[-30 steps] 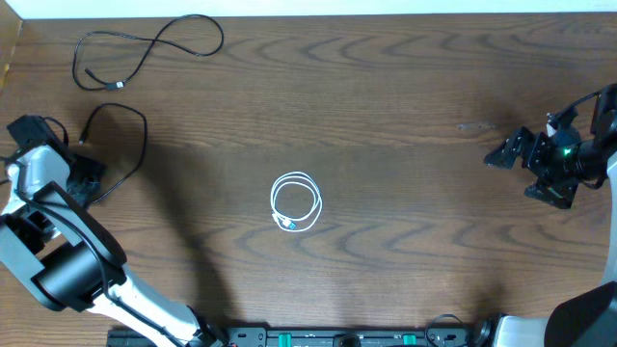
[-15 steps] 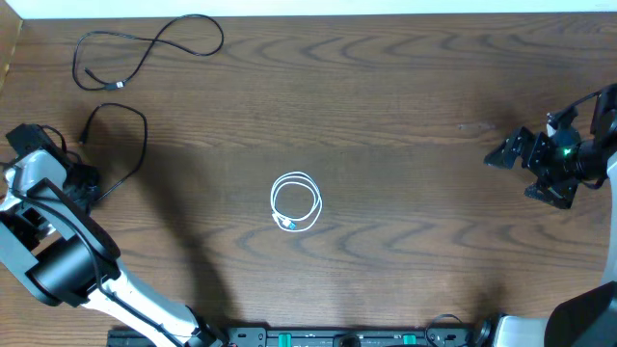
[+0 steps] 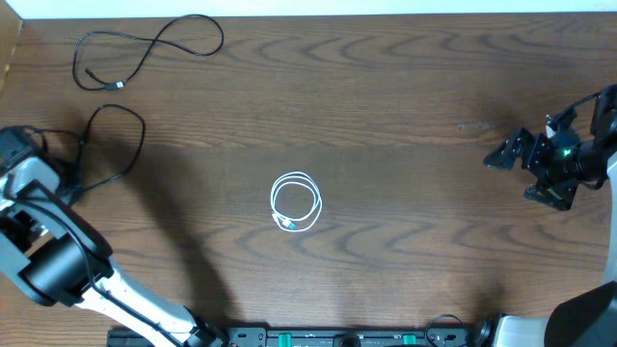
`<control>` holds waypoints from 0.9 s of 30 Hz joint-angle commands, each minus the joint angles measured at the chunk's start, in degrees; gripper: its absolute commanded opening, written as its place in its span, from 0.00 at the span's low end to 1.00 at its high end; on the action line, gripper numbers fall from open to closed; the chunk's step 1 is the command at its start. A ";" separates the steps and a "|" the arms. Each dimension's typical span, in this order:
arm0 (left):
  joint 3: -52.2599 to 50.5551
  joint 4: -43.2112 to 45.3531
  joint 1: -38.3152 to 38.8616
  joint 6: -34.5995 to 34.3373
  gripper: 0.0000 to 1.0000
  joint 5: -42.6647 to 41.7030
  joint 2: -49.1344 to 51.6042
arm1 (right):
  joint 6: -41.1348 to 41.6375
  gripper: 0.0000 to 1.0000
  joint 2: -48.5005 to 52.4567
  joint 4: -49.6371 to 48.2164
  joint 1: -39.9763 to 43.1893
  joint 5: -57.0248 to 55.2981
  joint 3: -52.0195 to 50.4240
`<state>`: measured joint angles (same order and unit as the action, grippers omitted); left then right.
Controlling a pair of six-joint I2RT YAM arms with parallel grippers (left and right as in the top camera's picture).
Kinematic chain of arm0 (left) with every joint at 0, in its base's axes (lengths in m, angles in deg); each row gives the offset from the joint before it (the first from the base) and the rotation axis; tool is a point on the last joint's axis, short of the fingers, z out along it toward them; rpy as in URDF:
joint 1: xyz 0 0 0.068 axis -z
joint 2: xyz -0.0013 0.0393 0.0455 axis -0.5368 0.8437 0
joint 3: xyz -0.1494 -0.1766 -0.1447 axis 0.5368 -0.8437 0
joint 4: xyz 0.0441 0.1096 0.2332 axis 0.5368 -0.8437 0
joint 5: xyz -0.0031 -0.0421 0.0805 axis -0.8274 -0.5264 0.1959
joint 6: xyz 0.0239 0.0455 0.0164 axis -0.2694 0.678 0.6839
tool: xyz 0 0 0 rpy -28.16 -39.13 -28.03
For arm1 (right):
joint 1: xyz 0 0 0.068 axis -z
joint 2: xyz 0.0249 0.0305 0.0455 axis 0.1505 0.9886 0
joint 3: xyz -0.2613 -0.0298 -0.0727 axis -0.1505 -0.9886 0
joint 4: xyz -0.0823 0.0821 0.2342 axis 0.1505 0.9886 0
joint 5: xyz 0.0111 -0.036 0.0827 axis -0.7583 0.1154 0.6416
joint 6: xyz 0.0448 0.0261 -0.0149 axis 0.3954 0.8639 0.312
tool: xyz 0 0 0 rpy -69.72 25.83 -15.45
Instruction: Untangle cables
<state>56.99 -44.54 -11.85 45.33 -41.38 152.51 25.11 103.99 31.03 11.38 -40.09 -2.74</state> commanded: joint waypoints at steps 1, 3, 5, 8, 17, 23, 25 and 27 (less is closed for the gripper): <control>2.08 0.79 -4.11 0.85 0.08 0.13 1.60 | 0.33 0.99 -0.74 -0.17 0.13 0.81 0.13; 2.38 1.75 -5.51 2.69 0.08 0.11 1.57 | 0.37 0.99 -0.74 -0.35 0.13 0.83 0.13; 2.69 2.60 -6.43 4.74 0.08 0.09 1.57 | 1.09 0.99 -0.74 -0.52 0.13 0.83 0.13; 3.10 3.43 -7.06 7.48 0.12 -1.14 1.53 | 2.29 0.99 -0.74 -0.94 0.11 0.83 0.13; 3.45 7.45 -6.97 6.97 0.66 -13.46 -3.89 | 3.28 0.99 -0.74 -1.44 0.11 0.81 0.13; 3.43 5.64 -5.42 6.97 0.69 -19.06 -10.34 | 3.28 0.99 -0.74 -2.32 0.11 0.83 0.13; 3.43 4.57 -4.52 6.97 0.74 -28.85 -11.32 | 3.28 0.99 -0.74 -2.89 0.00 0.83 0.13; 3.41 4.07 -2.99 6.95 0.75 -39.85 -11.39 | 3.26 0.99 -0.74 -3.43 -0.52 0.81 0.11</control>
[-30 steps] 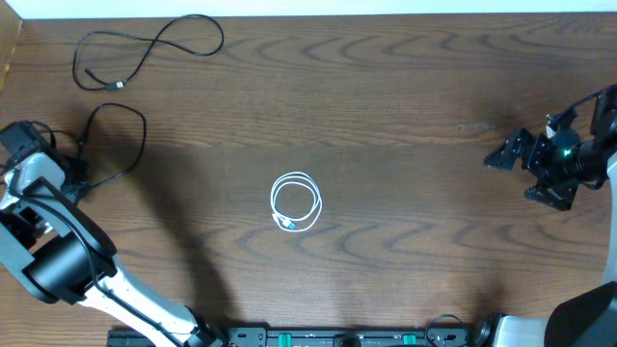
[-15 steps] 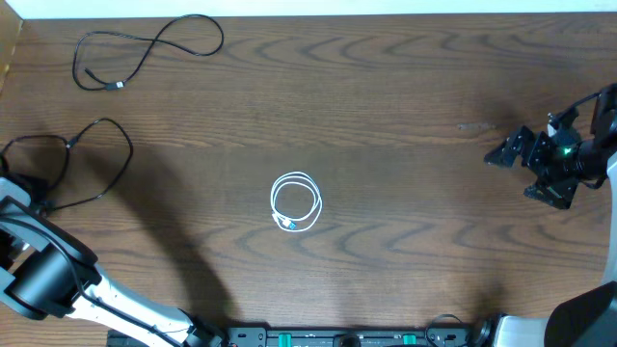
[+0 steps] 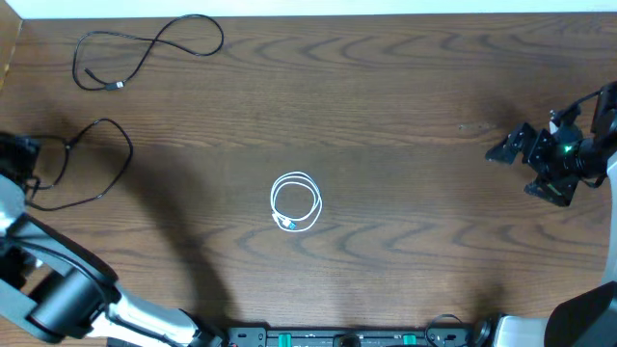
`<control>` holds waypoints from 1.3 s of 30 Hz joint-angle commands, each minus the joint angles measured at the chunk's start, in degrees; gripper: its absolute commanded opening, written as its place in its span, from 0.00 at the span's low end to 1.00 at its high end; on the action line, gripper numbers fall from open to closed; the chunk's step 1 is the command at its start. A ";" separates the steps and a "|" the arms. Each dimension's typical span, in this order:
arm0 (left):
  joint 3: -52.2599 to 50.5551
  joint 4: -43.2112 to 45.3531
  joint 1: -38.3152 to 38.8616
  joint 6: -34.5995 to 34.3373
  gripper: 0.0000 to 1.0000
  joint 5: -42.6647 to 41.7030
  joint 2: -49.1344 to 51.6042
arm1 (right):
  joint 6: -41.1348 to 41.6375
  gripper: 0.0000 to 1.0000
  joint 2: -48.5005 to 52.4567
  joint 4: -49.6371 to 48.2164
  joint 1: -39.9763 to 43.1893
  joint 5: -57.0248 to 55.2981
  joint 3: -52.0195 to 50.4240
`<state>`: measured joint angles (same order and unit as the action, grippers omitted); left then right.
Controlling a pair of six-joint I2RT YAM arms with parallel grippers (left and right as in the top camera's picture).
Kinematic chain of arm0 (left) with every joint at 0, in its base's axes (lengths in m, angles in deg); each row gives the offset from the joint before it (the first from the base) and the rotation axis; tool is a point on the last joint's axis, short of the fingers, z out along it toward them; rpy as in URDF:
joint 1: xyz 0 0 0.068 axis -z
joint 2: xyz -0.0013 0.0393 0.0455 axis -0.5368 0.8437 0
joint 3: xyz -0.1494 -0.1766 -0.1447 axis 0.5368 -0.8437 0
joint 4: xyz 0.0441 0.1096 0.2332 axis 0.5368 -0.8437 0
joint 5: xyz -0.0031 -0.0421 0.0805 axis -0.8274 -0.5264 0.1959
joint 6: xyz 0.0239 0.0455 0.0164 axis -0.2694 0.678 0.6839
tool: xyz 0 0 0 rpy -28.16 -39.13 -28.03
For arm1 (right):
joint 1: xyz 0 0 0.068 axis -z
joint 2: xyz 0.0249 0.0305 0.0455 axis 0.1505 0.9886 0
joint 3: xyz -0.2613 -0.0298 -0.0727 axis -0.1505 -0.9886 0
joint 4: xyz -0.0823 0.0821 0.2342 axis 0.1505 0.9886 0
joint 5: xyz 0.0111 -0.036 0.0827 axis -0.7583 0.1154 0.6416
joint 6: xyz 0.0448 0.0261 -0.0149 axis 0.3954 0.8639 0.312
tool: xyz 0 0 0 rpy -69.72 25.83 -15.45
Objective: Untangle cables
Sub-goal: 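Reach the left gripper over the white coil and grasp it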
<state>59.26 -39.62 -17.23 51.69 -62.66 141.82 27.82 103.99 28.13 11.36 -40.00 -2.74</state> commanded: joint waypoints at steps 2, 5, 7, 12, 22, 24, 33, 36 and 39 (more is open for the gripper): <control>1.09 -2.67 4.85 0.63 0.76 -25.77 -0.59 | 0.57 0.99 -0.74 -1.18 -1.40 0.72 0.09; 0.98 -8.61 10.29 1.38 0.76 -27.67 -0.59 | 0.57 0.99 -0.74 -2.08 -3.32 0.70 0.04; 0.68 -14.19 15.52 4.87 0.75 -26.99 -0.46 | 0.57 0.99 -0.72 -2.97 -4.94 0.68 0.00; -1.40 -19.67 29.99 12.87 0.76 -24.79 -0.26 | 0.57 0.99 -0.68 -4.57 -9.38 0.15 -0.09; -3.21 -28.00 55.52 16.09 0.76 1.68 -0.22 | 0.59 0.99 -0.68 -5.44 -15.37 -2.08 -0.44; -3.43 -28.96 58.66 16.09 0.76 4.76 -0.22 | 0.59 0.99 -0.68 -6.05 -15.82 -2.08 -0.44; -5.53 -29.27 66.95 19.41 0.56 6.45 -0.02 | 0.59 0.99 -0.68 -6.84 -16.00 -2.08 -0.44; -7.39 -28.94 67.32 22.03 0.56 6.45 0.02 | 0.59 0.99 -0.68 -6.88 -16.00 -2.08 -0.44; -8.90 -28.04 67.30 22.08 0.56 6.47 0.02 | 0.59 0.99 -0.68 -7.26 -16.00 -2.08 -0.44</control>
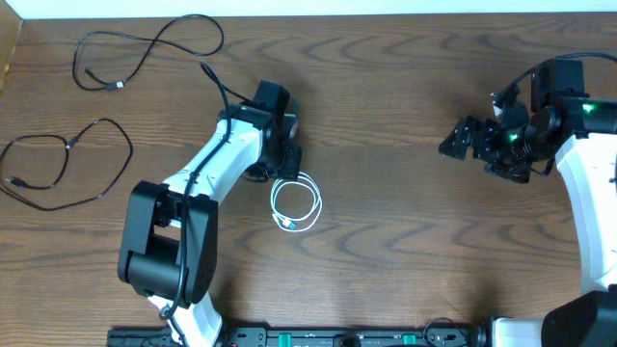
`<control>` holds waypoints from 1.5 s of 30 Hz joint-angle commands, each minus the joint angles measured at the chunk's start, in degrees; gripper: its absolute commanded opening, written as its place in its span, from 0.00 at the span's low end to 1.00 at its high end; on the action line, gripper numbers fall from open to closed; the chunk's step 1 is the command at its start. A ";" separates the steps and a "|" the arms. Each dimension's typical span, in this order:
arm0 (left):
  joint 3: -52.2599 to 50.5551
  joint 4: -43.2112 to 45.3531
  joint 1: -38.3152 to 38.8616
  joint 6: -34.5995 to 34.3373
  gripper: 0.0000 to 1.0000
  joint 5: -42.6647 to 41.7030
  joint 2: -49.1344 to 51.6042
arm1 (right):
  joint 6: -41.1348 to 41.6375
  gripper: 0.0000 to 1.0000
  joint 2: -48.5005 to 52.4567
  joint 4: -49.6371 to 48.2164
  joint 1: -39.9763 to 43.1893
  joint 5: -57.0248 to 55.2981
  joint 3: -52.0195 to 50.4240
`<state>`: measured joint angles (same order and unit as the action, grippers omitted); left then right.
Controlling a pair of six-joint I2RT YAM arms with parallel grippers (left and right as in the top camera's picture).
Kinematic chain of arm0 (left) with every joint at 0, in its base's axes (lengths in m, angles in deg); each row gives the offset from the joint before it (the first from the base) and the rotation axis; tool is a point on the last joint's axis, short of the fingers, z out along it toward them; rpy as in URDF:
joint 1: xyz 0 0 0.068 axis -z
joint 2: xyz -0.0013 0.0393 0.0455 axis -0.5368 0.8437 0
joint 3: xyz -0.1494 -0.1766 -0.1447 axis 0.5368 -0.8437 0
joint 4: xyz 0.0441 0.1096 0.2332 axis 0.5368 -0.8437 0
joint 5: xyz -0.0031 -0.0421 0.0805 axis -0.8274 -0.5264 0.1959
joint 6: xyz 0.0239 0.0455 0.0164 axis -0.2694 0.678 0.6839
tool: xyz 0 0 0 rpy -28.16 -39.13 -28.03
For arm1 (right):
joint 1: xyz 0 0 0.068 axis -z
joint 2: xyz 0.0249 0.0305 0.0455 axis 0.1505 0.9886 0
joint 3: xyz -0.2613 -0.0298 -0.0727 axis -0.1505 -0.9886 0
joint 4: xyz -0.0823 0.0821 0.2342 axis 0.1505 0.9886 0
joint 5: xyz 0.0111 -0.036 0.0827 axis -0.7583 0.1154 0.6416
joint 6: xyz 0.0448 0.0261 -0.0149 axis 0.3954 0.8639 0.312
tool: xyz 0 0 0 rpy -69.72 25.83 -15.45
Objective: Untangle cables
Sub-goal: 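Reach the left gripper over the white coil and grasp it, then carry the white coil with the left gripper toward the upper left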
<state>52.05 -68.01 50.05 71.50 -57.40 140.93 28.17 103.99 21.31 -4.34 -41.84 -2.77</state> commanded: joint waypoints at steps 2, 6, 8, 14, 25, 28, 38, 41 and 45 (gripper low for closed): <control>-2.97 0.85 0.02 3.41 0.56 1.20 0.92 | 0.31 0.99 -0.68 -1.05 -0.31 -0.20 -0.42; -4.66 1.73 0.02 4.44 0.56 1.20 0.96 | 0.28 0.99 -0.68 -1.16 -0.31 -0.20 -0.42; -5.62 2.10 0.13 4.46 0.56 1.20 0.96 | 0.28 0.99 -0.68 -1.14 -0.31 -0.22 -0.42; -9.29 5.84 0.28 4.61 0.56 1.22 0.98 | 0.31 0.99 -0.68 -1.16 -0.31 -0.20 -0.42; -10.47 8.39 0.26 4.11 0.08 9.64 0.96 | 0.28 0.99 -0.68 -0.92 -0.31 -0.22 -0.42; -10.03 9.22 -0.31 2.97 0.08 10.03 0.94 | 0.28 0.99 -0.68 -0.70 -0.31 -0.22 -0.42; -5.03 12.98 -9.53 -6.32 0.08 11.04 0.76 | 0.26 0.99 -0.68 -0.37 -0.31 -0.22 -0.42; -5.03 17.88 -12.87 -10.40 0.07 11.32 0.79 | 0.28 0.99 -0.68 -1.05 -0.31 -0.20 -0.42; -5.03 25.86 -16.41 -11.85 0.07 13.49 0.79 | 0.26 0.99 -0.68 -0.92 -0.31 -0.20 -0.42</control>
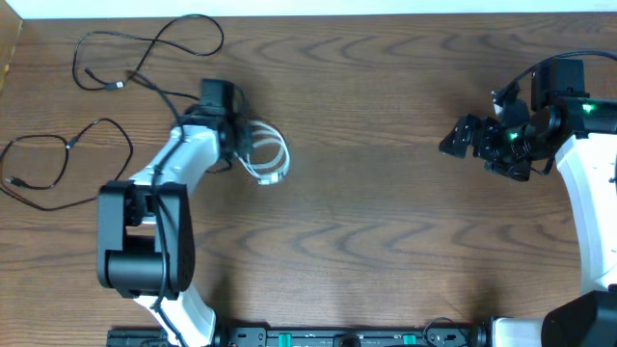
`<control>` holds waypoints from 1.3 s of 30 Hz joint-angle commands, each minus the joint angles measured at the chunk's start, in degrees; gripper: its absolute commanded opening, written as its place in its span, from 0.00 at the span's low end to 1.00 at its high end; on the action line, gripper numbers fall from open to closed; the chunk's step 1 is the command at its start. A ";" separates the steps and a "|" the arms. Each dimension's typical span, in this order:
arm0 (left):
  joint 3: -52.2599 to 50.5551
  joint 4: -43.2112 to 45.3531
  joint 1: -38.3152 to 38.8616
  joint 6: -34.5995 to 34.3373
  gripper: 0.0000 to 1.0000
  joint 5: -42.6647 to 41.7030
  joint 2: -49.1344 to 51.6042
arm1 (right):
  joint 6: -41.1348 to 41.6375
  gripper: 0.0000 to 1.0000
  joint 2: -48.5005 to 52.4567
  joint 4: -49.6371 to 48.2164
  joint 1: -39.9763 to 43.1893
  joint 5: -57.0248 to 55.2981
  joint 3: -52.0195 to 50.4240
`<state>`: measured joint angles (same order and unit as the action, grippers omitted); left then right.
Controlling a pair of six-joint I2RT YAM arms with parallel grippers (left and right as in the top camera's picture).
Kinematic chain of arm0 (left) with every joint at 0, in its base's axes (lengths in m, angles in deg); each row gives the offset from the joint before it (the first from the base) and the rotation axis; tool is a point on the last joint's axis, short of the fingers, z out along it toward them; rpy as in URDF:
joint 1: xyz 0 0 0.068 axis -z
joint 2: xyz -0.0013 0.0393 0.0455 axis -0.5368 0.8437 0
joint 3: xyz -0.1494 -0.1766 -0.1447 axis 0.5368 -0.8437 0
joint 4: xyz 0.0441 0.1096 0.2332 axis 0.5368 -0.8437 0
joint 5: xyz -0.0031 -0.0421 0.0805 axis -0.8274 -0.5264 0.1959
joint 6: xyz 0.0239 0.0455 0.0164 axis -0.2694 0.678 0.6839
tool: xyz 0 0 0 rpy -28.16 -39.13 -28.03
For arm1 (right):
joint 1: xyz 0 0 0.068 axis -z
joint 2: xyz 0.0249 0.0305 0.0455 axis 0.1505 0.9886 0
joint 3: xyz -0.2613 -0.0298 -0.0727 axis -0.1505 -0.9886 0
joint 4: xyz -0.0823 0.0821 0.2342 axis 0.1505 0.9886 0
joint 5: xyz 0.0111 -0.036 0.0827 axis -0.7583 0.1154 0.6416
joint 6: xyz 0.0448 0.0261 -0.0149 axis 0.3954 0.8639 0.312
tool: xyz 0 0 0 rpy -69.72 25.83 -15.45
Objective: Untangle cables
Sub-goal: 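Carry the white coil with the left gripper toward the upper left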
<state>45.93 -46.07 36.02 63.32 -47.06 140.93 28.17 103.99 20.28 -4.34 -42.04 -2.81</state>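
A white cable [274, 156] wound in a small coil lies left of the table's middle, its left side in my left gripper [247, 146], which is shut on it. A black cable [145, 53] lies loosely looped at the far left corner. A second black cable [72, 159] is spread out near the left edge, apart from the first. My right gripper [457, 141] hovers at the right side, its fingers apart and holding nothing, far from every cable.
The left arm [154, 207] reaches from the front edge across the left half of the wooden table [386, 231]. A rail with green fittings [337, 337] runs along the front edge.
The white coil has shifted up and to the left from the table's middle, now held at my left gripper, which has moved left with it. The right arm has not moved.
First my left gripper was at the left edge on the second black cable, and then further left with it. Later that cable lay spread by the edge and the gripper stood over the white coil. Now it holds the coil, moved up-left. The right arm had moved inward.
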 commanded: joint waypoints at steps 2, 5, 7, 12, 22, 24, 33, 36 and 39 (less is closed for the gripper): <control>1.09 6.73 -3.67 -3.76 0.07 7.52 0.79 | 0.26 0.99 -0.68 0.55 -0.31 -0.02 -0.37; 1.09 8.37 -5.46 -4.52 0.07 17.16 0.79 | 0.26 0.99 -0.68 1.20 -0.31 -0.02 -0.37; 1.09 9.38 -6.40 -4.48 0.07 20.79 0.85 | 0.26 0.99 -0.68 1.25 -0.31 -0.02 -0.37; 1.09 14.91 -8.85 -4.42 0.07 23.45 0.87 | 0.26 0.99 -0.68 1.18 -0.31 -0.02 -0.37; 1.09 31.78 -11.76 -0.98 0.08 23.43 0.87 | 0.24 0.99 -0.68 2.38 -0.31 -0.04 -0.37; 1.09 33.57 -12.02 -1.01 0.08 23.43 0.87 | 0.24 0.99 -0.68 2.14 -0.31 -0.04 -0.37; 1.07 33.29 -12.02 -1.01 0.08 18.93 2.25 | 0.26 0.99 -0.68 1.42 -0.31 -0.02 -0.39; 1.07 31.61 -12.55 -1.03 0.08 21.77 3.37 | 0.26 0.99 -0.68 1.90 -0.31 -0.02 -0.37; 1.07 28.81 -13.77 -1.01 0.08 28.04 4.96 | 0.26 0.99 -0.68 2.32 -0.31 -0.02 -0.39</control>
<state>46.30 -15.45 23.93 61.86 -25.75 143.57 28.17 103.99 22.33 -4.34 -42.06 -2.92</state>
